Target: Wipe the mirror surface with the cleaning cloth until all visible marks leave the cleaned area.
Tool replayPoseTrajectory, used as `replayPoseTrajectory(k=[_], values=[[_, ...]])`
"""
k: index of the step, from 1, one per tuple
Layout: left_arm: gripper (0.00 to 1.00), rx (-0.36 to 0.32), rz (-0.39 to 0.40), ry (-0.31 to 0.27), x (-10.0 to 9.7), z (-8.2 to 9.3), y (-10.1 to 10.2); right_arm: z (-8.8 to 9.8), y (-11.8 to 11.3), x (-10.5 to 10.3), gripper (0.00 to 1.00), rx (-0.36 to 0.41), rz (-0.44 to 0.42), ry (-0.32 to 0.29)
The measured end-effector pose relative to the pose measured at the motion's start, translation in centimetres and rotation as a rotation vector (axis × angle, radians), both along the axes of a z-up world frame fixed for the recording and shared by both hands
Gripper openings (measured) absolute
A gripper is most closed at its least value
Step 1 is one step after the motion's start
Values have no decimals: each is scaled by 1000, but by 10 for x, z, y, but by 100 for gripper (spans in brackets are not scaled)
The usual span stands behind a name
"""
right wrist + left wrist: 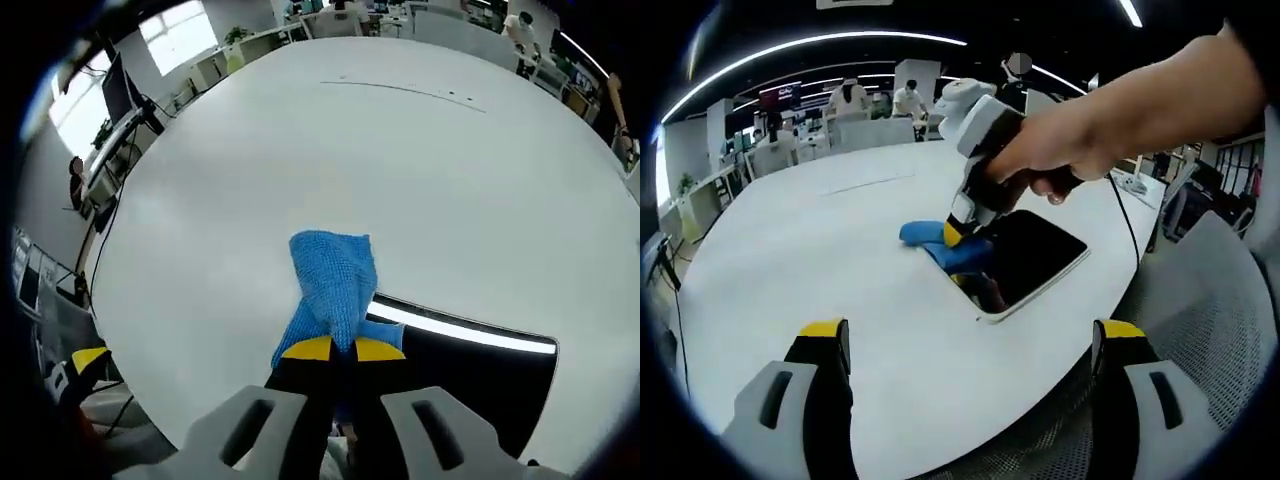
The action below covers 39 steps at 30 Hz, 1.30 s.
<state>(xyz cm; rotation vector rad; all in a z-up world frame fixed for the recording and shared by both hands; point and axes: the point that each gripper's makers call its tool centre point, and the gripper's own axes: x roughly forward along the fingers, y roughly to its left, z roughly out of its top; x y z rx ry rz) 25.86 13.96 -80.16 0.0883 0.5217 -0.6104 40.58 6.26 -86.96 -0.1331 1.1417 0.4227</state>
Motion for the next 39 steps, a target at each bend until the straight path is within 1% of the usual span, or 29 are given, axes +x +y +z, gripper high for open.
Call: replayPoseTrajectory(k=[4, 6, 8, 11, 12, 13, 20, 22, 25, 28, 31, 33, 39], values=[[99, 11, -14, 0, 0, -2, -2, -6, -1, 15, 0, 8, -27, 3], [99, 7, -18, 2, -1, -2, -3, -6, -1, 20, 0, 20, -53, 0], [99, 11, -27, 8, -1, -4, -5, -7, 0, 22, 0, 21, -58, 4], [99, 22, -33, 8, -2, -5, -4, -5, 1, 19, 0, 10, -41, 5], [99, 40, -40, 7, -2, -7, -4, -4, 1, 17, 0, -8, -1, -24], [99, 41, -45, 13, -2, -9, -5, -2, 0, 14, 0, -13, 8, -31], [99, 51, -55, 11, -1, -10, -6, -1, -9, 13, 0, 7, -31, -8], [99, 48, -53, 16, -1, -10, -5, -6, -11, 18, 0, 15, -40, -1], [99, 53, -50, 20, -1, -12, -4, -5, -19, 17, 0, 4, -39, -3], [99, 52, -55, 16, 0, -11, -5, -3, -24, 14, 0, 16, -55, 1], [99, 51, -53, 20, 0, -12, -5, -3, -28, 13, 0, 1, -50, 4], [99, 51, -55, 31, -1, -13, -5, -1, -34, 10, 0, -1, -68, 13], [99, 53, -60, 31, -2, -13, -6, 1, -44, 6, 0, 8, -103, 22]])
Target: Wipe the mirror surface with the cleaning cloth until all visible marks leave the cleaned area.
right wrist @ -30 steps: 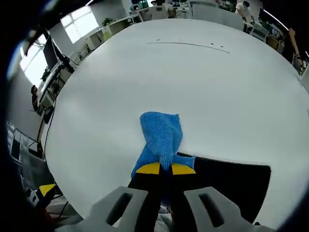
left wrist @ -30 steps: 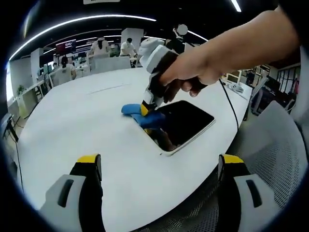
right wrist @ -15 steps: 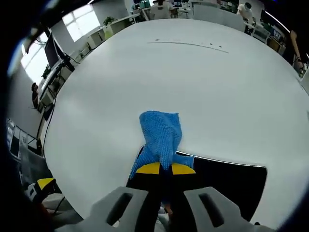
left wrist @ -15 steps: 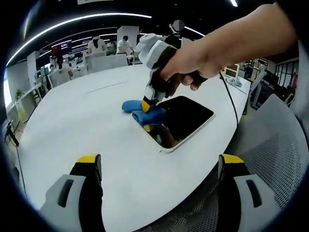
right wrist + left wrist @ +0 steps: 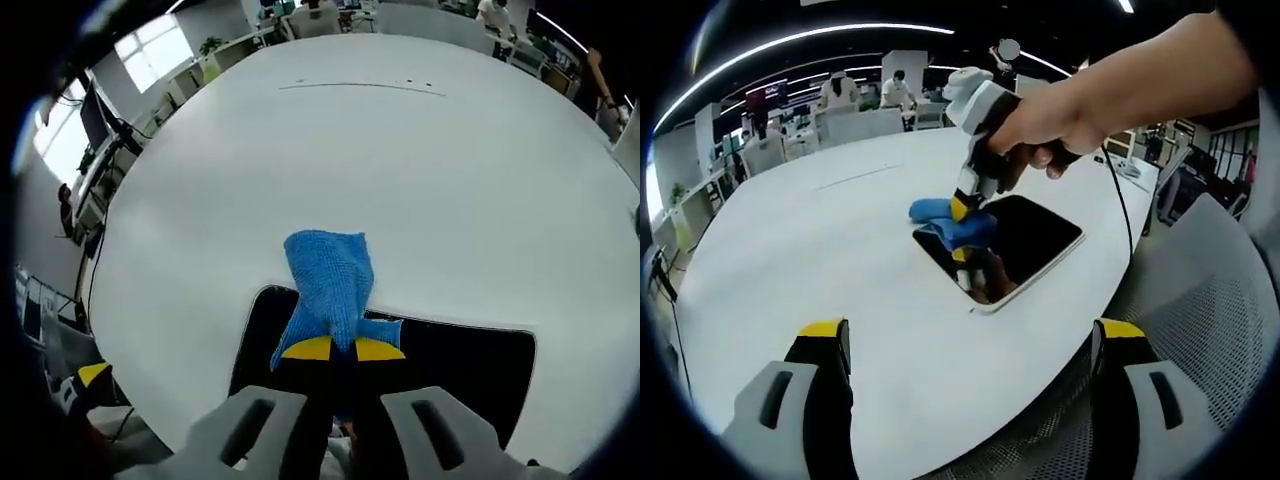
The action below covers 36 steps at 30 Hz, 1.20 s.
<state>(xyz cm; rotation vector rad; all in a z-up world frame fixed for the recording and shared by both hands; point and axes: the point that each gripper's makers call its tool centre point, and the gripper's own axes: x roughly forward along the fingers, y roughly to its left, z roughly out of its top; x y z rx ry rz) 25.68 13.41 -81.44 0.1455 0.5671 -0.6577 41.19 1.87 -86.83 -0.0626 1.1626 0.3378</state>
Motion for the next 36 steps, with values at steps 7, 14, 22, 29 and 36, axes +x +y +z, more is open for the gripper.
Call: replayPoseTrajectory(k=[7, 14, 22, 29, 36], values=[[99, 1, 4, 3, -1, 1, 0, 3, 2, -3, 0, -20, 11, -14], [99, -4, 9, 10, -1, 1, 1, -7, 2, 5, 0, -15, -12, -20], [99, -6, 7, 8, 1, 3, 0, -6, 3, -9, 0, -2, -11, -22], [99, -7, 4, 14, 4, 2, -1, -4, 3, -28, 0, 20, -18, -18], [99, -7, 0, 14, 4, 2, -1, -2, 4, -44, 0, 26, -11, -32]])
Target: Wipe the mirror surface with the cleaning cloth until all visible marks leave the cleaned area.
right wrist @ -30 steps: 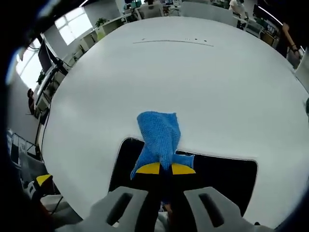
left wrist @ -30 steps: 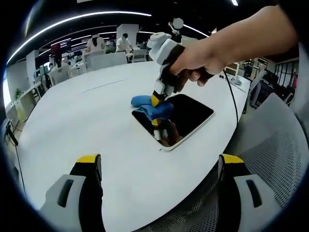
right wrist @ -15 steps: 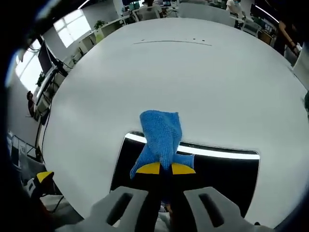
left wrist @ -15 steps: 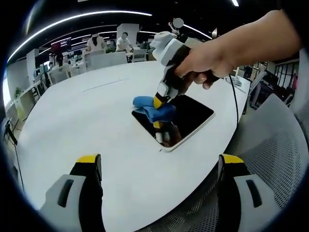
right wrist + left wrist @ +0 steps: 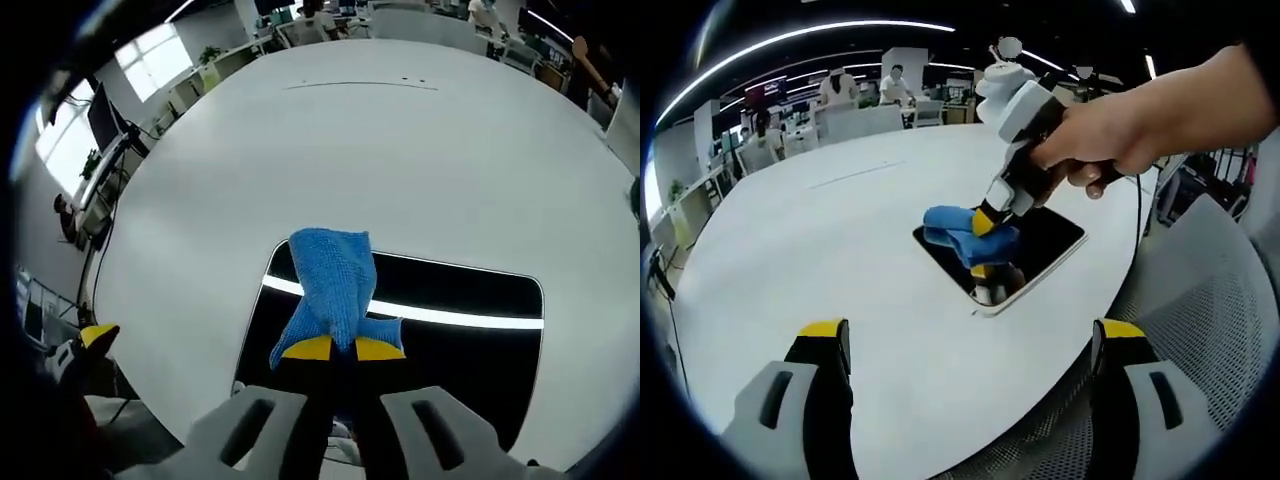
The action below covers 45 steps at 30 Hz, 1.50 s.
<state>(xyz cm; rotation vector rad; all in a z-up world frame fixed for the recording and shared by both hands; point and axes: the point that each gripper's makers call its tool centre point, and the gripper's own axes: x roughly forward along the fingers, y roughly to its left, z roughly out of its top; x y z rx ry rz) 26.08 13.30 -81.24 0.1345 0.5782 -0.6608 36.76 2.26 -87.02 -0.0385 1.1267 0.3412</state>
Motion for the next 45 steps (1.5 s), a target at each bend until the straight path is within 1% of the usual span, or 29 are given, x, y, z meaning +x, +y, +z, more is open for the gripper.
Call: replayPoseTrajectory(k=[7, 12, 14, 18, 19, 21, 26, 30, 36, 45], values=[[99, -2, -2, -3, 0, 0, 0, 1, 0, -15, 0, 17, -11, -7], [99, -8, -3, 2, -1, -1, 0, 2, 1, -27, 0, 20, -1, -6], [99, -9, 0, 0, -1, 0, 0, 2, 1, -29, 0, 22, -3, -5], [99, -9, 4, 1, 0, -1, 1, 2, 1, -34, 0, 32, -2, -3], [99, -9, 5, 0, 0, -1, 1, 2, 0, -40, 0, 47, -8, -5], [99, -11, 12, -1, 1, -1, 2, 2, 1, -43, 0, 51, -7, -5], [99, -11, 12, -3, 1, -1, 2, 2, 1, -49, 0, 59, -3, -2], [99, 5, 31, -17, 4, 0, 6, 2, 2, -55, 0, 50, 13, -8], [99, 4, 19, -11, 3, -1, 4, 1, 1, -63, 0, 64, 9, 4], [99, 6, 25, -17, 4, 0, 5, 1, 2, -72, 0, 62, 38, 11]])
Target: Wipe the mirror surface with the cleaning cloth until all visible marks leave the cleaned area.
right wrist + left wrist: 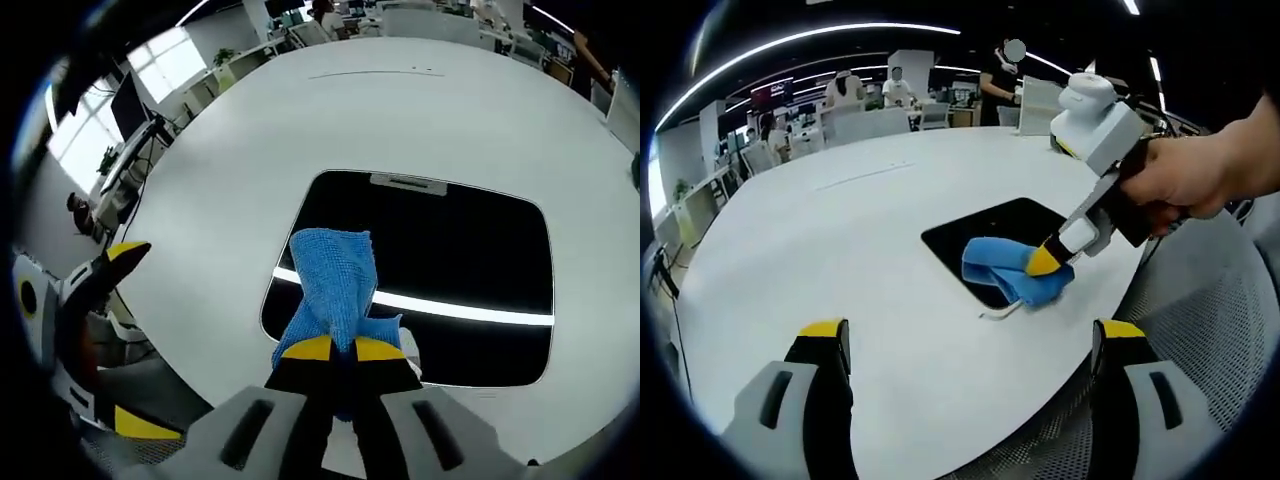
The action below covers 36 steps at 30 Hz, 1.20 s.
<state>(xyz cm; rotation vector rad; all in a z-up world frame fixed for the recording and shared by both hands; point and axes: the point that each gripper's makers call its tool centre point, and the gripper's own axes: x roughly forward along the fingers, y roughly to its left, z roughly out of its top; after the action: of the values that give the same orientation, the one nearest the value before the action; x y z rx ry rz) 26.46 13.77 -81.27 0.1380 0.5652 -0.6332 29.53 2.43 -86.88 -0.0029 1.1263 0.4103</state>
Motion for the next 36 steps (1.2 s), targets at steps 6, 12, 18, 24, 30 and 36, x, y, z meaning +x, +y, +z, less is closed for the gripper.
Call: replayPoseTrajectory(k=[6, 12, 18, 24, 30, 36], values=[[99, 7, 0, 3, 0, 0, 0, 0, 0, -1, 0, -3, 0, -5], [99, 11, -2, 1, -1, 0, 1, 0, 0, 0, 0, -5, 40, -10], [99, 11, -5, -2, -1, 0, 1, 0, 0, 0, 0, -1, 39, 20], [99, 15, -4, 0, -1, 0, 0, 0, -1, -1, 0, -11, 65, 8], [99, 28, -15, -14, 0, 1, -1, 0, -8, -3, 0, -23, 72, 2], [99, 16, -8, -16, 0, 3, -1, 0, -17, -3, 0, -25, 68, 4]])
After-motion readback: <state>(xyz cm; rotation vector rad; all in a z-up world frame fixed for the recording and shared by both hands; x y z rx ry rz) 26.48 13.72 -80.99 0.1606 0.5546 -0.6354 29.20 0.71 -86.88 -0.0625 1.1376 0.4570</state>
